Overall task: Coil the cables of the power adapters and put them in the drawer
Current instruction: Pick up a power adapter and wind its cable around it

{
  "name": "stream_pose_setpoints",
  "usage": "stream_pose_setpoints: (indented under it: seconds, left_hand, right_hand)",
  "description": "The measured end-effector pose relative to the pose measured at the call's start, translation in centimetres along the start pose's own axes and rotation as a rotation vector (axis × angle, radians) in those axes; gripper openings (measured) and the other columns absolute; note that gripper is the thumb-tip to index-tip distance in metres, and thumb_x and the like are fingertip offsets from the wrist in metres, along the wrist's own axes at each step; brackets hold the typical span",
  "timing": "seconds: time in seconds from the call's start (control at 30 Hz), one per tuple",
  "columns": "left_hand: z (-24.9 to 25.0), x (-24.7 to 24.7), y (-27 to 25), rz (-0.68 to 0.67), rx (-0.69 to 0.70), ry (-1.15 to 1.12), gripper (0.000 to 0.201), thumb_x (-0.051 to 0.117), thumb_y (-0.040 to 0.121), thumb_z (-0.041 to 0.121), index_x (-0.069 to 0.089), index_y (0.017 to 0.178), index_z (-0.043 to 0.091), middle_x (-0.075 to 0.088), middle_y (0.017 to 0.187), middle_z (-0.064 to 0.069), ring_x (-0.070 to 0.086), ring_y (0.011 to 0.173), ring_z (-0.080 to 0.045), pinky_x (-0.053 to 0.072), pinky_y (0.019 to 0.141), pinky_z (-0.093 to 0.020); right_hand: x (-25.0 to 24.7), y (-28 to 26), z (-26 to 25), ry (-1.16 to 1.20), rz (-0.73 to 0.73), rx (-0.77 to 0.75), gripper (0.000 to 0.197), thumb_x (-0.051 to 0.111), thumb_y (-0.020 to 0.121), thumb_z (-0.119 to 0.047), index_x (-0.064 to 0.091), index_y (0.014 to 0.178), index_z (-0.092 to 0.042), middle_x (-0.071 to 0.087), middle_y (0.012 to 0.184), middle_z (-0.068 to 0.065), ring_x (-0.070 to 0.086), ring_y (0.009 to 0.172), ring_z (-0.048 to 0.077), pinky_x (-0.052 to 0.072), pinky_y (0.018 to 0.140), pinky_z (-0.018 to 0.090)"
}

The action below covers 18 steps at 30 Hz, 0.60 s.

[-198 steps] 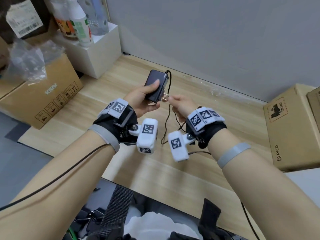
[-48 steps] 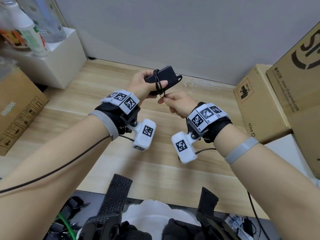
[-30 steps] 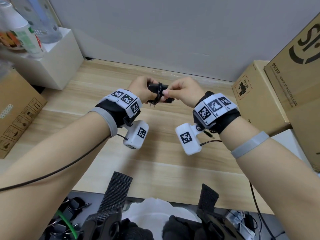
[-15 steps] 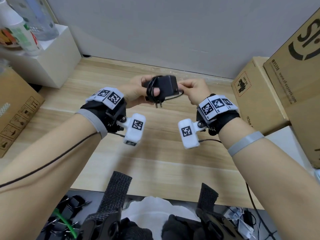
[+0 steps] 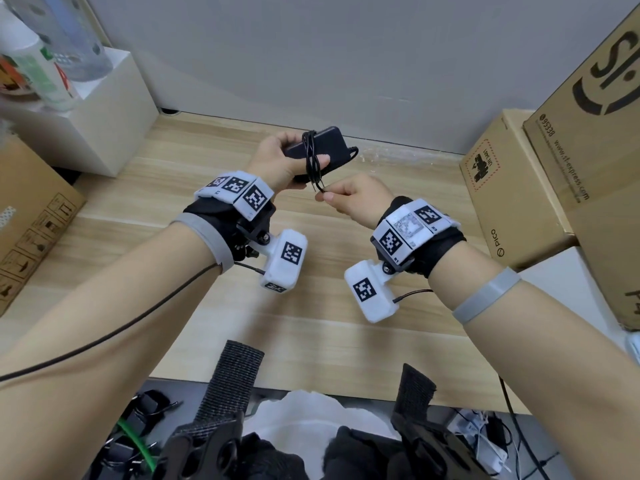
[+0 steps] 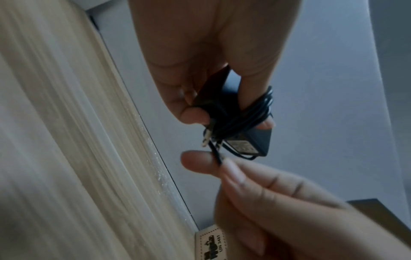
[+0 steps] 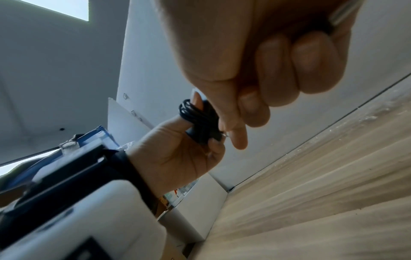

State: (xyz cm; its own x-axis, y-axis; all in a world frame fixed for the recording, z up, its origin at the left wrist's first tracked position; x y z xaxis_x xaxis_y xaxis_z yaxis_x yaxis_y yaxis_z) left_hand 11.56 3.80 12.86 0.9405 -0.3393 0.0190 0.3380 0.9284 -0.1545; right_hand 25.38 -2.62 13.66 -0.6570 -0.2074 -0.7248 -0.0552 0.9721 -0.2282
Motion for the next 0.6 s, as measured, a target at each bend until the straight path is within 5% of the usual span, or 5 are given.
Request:
stream_pose_setpoints:
  seconds: [0.07, 0.27, 0.47, 0.6]
  left_hand:
    - [-0.3, -0.1, 0.2, 0.026, 0.002, 0.048, 0.031, 0.075, 0.073, 0.007, 0.05, 0.081, 0.023, 0.059, 0.082, 0.005, 0.058, 0.065, -0.01, 0.047, 0.053, -0.02]
    - [-0.9, -0.4, 0.3, 0.057, -0.048, 0.099, 0.031, 0.079, 0.07, 0.013, 0.053, 0.084, 0.022, 0.058, 0.081, 0.005, 0.057, 0.062, -0.011, 0.046, 0.05, -0.021]
    - [-1.4, -0.4, 0.1, 0.061, -0.135, 0.077, 0.026, 0.072, 0.076, 0.009, 0.052, 0.085, 0.022, 0.056, 0.079, 0.002, 0.056, 0.064, -0.01, 0.046, 0.043, -0.017]
    - [-1.3, -0.6, -0.2, 0.076, -0.119, 0.045, 0.045, 0.076, 0.074, 0.015, 0.042, 0.101, 0.021, 0.056, 0.084, 0.001, 0.058, 0.065, -0.013, 0.047, 0.043, -0.021]
  right_hand:
    - [-0.1, -0.2, -0.1, -0.047, 0.027, -0.038, 0.022, 0.048, 0.093, -0.022, 0.069, 0.092, -0.015, 0.052, 0.06, -0.006, 0.048, 0.066, 0.014, 0.045, 0.077, 0.033]
    - [-0.6, -0.5, -0.5, 0.3, 0.12, -0.049, 0.02, 0.056, 0.087, -0.005, 0.059, 0.075, -0.021, 0.054, 0.054, 0.0, 0.046, 0.043, 0.01, 0.042, 0.048, 0.022]
    - [-1.5, -0.2, -1.2, 0.57, 0.043, -0.14, 0.02, 0.055, 0.084, 0.01, 0.062, 0.095, -0.006, 0.064, 0.062, -0.003, 0.061, 0.051, 0.002, 0.049, 0.059, 0.015]
    - [-1.1, 0.1, -0.7, 0.497, 0.155, -0.131, 0.02, 0.054, 0.089, -0.002, 0.066, 0.089, -0.018, 0.064, 0.065, -0.006, 0.058, 0.055, 0.002, 0.046, 0.058, 0.016]
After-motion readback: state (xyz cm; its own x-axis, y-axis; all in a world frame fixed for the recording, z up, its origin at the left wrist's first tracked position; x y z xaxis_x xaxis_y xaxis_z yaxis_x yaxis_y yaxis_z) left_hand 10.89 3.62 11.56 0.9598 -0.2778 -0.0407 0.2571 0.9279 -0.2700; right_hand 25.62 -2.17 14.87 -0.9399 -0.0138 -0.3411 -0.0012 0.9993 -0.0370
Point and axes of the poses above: each hand's wrist, its own y-axis towards the middle knuckle, its own x-axis out of the palm, z = x × y, the point moved 1 cm from there along y, towards the middle knuckle
